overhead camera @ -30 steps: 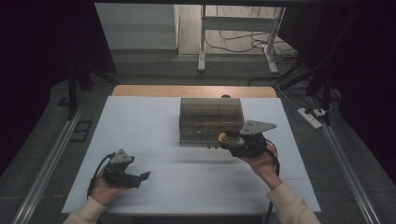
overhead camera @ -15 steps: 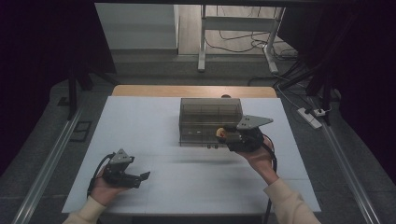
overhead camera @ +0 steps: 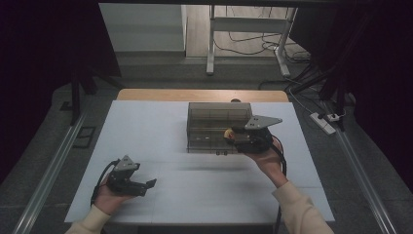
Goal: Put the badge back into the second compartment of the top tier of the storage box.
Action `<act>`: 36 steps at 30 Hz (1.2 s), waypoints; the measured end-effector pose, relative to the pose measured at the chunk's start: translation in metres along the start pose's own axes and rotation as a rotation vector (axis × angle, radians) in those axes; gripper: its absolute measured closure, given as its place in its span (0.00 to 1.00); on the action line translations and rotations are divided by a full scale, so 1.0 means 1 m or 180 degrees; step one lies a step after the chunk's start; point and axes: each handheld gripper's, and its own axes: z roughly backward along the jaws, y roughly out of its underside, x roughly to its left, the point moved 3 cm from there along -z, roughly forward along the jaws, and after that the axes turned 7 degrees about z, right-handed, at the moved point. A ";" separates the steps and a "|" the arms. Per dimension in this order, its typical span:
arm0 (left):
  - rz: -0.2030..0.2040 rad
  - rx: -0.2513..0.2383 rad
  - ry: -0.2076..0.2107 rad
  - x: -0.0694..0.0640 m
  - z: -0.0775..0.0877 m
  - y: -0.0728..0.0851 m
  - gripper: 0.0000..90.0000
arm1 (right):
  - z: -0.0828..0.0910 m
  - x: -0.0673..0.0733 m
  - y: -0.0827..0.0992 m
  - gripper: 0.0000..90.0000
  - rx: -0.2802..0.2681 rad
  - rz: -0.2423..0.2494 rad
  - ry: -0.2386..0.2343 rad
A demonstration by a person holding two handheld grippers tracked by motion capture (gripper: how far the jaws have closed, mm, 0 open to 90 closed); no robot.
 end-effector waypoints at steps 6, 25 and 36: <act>0.0002 0.0003 0.0003 0.000 0.000 0.000 0.11 | -0.009 -0.004 -0.002 0.51 0.0041 -0.0015 -0.0002; -0.0008 0.0015 0.0001 0.000 -0.001 0.000 0.11 | -0.034 -0.001 -0.011 0.51 0.0214 0.0024 -0.0179; -0.0007 0.0013 0.0001 0.000 -0.001 0.000 0.11 | -0.034 -0.001 -0.010 0.43 0.0235 -0.0015 -0.0191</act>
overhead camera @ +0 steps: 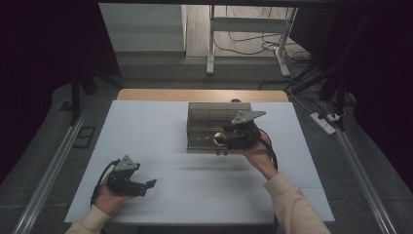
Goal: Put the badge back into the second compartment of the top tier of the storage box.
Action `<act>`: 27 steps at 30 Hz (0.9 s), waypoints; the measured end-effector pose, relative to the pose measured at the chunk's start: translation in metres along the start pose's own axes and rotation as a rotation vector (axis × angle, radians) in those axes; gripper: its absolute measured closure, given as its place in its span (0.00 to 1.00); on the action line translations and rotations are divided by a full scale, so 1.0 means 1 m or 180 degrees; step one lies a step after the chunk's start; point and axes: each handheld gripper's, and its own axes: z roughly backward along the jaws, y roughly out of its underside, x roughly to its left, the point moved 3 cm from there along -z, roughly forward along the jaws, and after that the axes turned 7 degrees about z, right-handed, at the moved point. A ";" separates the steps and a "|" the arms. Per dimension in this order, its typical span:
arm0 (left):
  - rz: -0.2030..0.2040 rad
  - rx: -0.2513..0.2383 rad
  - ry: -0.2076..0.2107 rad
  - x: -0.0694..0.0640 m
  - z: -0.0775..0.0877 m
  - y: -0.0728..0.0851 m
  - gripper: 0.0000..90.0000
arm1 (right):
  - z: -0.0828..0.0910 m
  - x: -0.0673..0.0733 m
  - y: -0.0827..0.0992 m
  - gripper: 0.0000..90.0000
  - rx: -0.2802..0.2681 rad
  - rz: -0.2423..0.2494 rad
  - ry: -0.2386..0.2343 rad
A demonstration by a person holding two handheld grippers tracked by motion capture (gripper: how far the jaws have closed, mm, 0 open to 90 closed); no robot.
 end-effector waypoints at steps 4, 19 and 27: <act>-0.0005 0.0003 0.0000 0.000 0.000 0.000 0.11 | 0.001 0.001 -0.001 0.36 -0.0023 -0.0003 0.0058; -0.0002 -0.0005 0.0002 0.000 0.000 0.000 0.11 | 0.003 0.004 -0.001 0.25 -0.0120 -0.0012 0.0061; 0.0000 -0.0011 0.0003 0.000 0.000 0.000 0.11 | 0.010 0.008 0.001 0.24 -0.0201 0.0003 0.0050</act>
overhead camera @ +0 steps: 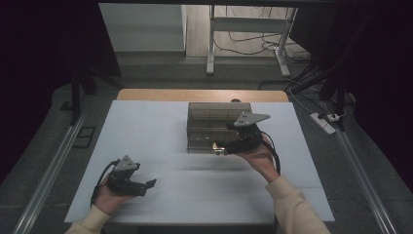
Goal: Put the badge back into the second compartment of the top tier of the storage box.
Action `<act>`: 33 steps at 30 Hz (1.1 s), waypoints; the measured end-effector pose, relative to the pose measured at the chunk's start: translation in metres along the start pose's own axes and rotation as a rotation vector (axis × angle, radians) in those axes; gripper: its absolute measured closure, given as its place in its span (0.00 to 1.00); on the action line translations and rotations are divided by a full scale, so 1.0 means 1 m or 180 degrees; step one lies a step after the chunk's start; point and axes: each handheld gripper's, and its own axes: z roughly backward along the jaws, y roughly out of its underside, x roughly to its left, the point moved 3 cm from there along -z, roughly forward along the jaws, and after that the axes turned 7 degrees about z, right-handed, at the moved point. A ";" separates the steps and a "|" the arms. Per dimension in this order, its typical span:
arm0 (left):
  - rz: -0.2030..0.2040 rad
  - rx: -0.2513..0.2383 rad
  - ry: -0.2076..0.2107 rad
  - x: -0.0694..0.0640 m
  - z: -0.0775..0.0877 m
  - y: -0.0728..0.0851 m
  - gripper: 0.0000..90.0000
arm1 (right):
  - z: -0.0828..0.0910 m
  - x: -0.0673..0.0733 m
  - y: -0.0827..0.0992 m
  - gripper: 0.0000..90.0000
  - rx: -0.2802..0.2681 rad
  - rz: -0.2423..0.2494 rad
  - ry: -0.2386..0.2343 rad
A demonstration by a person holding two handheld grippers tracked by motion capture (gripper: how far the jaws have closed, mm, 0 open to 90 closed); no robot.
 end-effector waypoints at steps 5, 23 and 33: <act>-0.0008 -0.0003 -0.0002 0.000 0.000 0.000 0.11 | 0.007 0.002 0.006 0.23 -0.0049 -0.0020 0.0021; -0.0040 0.0001 -0.0002 -0.002 0.000 0.000 0.11 | 0.039 0.011 0.028 0.23 -0.0167 -0.0016 0.0110; -0.0036 -0.0003 -0.0003 -0.003 0.000 0.000 0.11 | 0.057 0.016 0.048 0.24 -0.0175 -0.0030 0.0174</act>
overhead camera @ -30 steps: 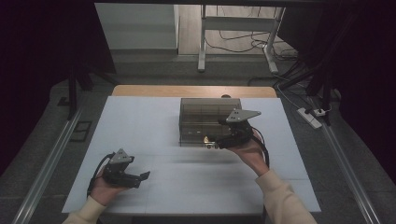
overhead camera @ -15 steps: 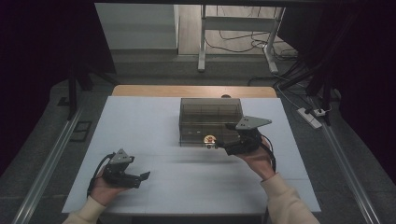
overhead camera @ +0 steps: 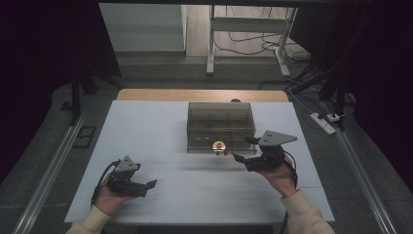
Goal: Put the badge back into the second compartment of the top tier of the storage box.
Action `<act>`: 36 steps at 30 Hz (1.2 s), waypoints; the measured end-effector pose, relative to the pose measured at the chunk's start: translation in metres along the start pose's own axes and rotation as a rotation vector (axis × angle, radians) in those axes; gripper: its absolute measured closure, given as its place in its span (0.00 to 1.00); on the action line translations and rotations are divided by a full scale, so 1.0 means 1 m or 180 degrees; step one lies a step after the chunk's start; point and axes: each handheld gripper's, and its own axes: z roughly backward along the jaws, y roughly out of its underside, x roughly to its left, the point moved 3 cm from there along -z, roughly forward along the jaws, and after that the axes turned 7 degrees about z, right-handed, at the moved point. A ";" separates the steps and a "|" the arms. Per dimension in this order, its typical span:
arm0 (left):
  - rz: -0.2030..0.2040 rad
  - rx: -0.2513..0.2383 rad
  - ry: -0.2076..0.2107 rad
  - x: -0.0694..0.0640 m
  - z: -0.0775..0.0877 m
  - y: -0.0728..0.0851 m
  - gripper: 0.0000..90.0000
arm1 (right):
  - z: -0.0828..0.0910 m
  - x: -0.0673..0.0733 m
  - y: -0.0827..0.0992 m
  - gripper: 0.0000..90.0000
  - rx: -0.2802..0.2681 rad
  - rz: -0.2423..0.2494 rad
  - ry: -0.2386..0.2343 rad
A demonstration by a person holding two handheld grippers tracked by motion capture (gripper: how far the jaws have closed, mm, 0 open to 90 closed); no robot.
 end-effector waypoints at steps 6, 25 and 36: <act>-0.0006 -0.0007 -0.0003 0.000 0.000 0.000 0.11 | 0.016 0.001 0.016 0.24 0.0020 -0.0040 0.0103; -0.0007 -0.0008 0.0003 -0.002 0.000 0.000 0.11 | 0.041 -0.006 0.074 0.23 0.0245 -0.0269 0.0292; -0.0003 -0.0006 0.0009 -0.003 -0.001 0.001 0.10 | 0.045 -0.013 0.089 0.23 0.0296 -0.0346 0.0325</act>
